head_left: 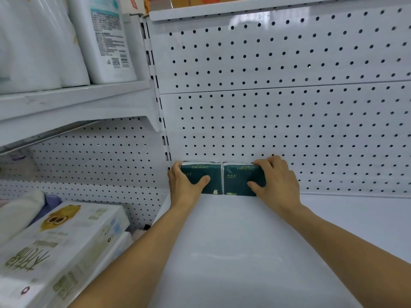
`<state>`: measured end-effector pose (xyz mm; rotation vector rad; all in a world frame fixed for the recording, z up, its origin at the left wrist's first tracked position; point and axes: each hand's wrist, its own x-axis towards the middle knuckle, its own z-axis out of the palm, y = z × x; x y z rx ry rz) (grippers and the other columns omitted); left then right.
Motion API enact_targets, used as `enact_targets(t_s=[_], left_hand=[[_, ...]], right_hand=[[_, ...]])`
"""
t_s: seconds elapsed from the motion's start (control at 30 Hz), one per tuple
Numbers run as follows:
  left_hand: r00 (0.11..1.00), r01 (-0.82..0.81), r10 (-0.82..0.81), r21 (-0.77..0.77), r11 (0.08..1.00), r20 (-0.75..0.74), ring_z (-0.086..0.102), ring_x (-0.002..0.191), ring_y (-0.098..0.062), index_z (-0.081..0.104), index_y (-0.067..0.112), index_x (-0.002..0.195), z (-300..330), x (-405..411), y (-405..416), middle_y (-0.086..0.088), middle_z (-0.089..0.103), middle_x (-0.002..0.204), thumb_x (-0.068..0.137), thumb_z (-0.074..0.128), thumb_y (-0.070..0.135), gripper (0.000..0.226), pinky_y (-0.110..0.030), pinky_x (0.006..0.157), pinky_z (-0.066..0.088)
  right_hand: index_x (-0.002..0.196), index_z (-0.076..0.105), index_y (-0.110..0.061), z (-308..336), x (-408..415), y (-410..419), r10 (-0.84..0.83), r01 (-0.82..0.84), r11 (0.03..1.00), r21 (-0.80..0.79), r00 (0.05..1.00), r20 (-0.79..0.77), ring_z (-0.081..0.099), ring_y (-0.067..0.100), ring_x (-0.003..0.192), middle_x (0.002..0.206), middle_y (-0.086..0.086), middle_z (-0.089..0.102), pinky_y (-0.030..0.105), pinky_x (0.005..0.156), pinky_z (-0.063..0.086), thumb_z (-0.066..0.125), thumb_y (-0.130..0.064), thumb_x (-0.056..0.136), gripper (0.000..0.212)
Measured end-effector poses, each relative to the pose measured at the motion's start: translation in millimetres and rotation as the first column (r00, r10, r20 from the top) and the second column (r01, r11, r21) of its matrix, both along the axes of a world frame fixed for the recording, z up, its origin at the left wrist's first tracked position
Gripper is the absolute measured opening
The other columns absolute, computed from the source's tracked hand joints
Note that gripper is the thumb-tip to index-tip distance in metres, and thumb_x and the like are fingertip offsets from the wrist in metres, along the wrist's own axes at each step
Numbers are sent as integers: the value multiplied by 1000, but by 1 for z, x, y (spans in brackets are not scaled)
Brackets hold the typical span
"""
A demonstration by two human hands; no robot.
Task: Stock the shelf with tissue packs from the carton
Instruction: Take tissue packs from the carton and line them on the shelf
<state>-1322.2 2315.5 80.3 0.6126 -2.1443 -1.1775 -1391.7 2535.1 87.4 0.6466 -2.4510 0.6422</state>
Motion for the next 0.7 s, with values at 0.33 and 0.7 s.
enact_targets(t_s=[0.33, 0.7], left_hand=[[995, 36, 24, -596, 802, 93, 10, 150, -16, 11, 35, 157, 23, 106, 14, 8, 21, 162, 85, 31, 81, 87, -41, 122, 10], [936, -206, 351, -833, 514, -16, 50, 124, -26, 54, 21, 137, 15, 295, 6, -1, 59, 131, 92, 38, 68, 68, -47, 102, 40]], right_hand=[[147, 35, -23, 25, 63, -13, 288, -277, 957, 83, 932, -221, 46, 32, 129, 146, 8, 45, 50, 102, 40, 62, -41, 89, 66], [140, 46, -17, 33, 211, -69, 587, -560, 809, 178, 774, -236, 55, 31, 114, 137, 8, 53, 46, 85, 49, 43, -49, 87, 62]])
